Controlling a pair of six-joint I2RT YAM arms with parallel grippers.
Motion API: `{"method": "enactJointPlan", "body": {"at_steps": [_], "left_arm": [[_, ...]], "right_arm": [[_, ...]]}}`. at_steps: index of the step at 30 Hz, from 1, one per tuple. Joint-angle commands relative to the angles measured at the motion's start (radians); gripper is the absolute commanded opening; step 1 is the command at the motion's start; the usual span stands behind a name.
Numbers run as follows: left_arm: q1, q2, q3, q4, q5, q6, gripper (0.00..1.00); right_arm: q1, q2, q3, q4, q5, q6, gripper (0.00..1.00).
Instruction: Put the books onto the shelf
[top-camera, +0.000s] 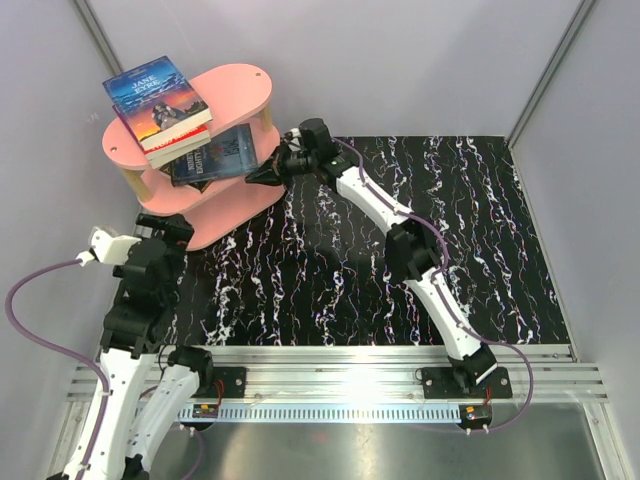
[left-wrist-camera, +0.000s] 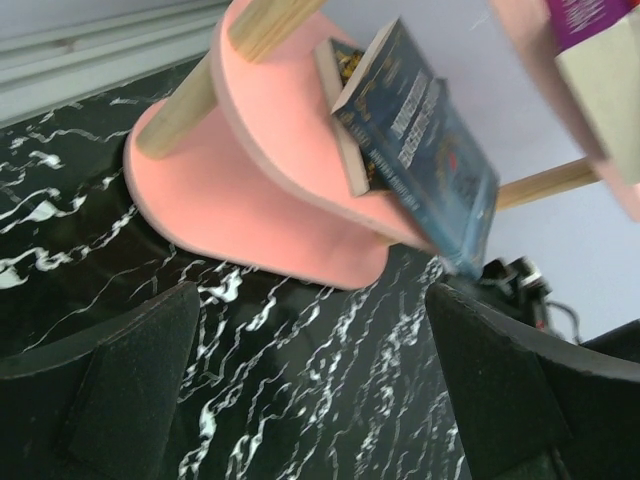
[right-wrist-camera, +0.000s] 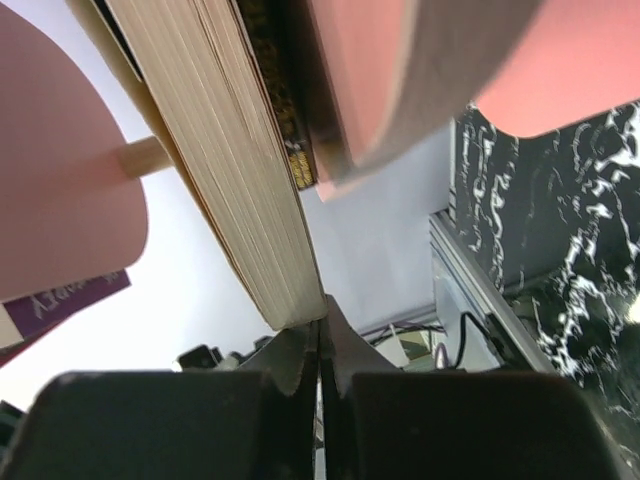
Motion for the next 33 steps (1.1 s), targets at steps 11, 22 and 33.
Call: {"method": "enactJointPlan", "body": {"at_steps": [11,22,33], "left_arm": [[0.003,-0.042,0.005,-0.141,0.095,0.01,0.99],[0.003,-0.061,0.018,-0.213,0.12,0.033,0.99],[0.003,-0.029,0.036,-0.215,0.156,0.048,0.99]], "right_arm": [[0.009,0.144,0.152,0.261,0.198,0.245,0.03],[0.011,0.146,0.168,0.411,0.351,0.307,0.07],[0.015,0.181,0.186,0.42,0.46,0.351,0.1]]}}
